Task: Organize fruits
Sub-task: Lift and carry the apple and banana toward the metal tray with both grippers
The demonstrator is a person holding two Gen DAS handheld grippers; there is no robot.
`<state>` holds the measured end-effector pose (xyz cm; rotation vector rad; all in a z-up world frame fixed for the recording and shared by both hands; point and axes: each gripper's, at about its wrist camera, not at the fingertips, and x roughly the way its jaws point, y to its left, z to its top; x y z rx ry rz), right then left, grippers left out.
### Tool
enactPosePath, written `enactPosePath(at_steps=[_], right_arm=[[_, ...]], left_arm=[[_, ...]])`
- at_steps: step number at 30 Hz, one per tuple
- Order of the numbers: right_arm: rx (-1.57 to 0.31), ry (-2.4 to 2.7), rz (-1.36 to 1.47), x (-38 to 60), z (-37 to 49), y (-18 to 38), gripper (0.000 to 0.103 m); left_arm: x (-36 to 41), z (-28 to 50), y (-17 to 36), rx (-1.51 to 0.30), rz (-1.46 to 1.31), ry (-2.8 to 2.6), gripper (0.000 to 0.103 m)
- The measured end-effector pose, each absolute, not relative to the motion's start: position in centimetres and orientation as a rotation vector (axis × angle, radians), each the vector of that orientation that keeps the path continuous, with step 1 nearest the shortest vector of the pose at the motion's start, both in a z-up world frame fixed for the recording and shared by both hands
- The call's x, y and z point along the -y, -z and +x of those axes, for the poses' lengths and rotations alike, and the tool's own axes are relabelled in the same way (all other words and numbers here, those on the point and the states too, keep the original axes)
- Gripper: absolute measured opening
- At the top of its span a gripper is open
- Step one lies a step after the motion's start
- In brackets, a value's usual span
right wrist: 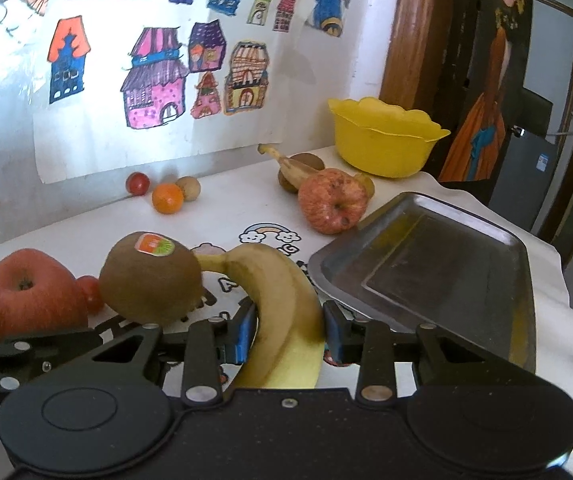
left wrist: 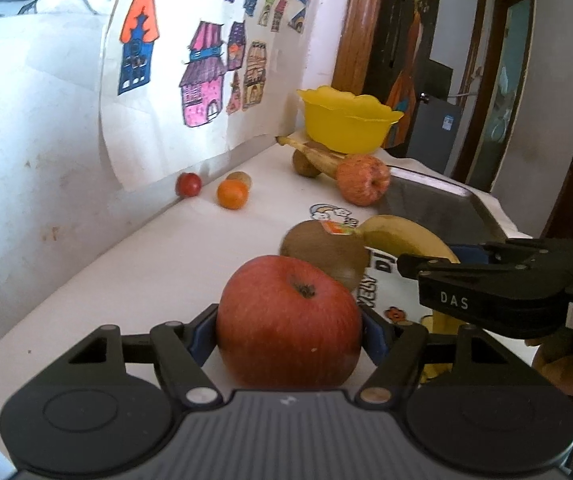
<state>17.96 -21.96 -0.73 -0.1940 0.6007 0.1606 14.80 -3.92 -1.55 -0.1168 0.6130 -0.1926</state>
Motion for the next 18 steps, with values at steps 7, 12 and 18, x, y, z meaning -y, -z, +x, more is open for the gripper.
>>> enactPosePath(at_steps=[7,12,18], right_arm=[[-0.58,-0.13,-0.14,24.1,16.9,0.1,0.037],[-0.531,-0.116,-0.077,26.3,15.8,-0.7,0.037],[-0.411,-0.101,0.079,29.8,14.6,-1.5,0.037]], left_arm=[[5.7,14.5,0.7,-0.597,-0.097,0.218,0.075],[7.5,14.7,0.0,-0.573,-0.087,0.246,0.075],[8.9,16.9,-1.9,-0.546,-0.153,0.256,0.075]])
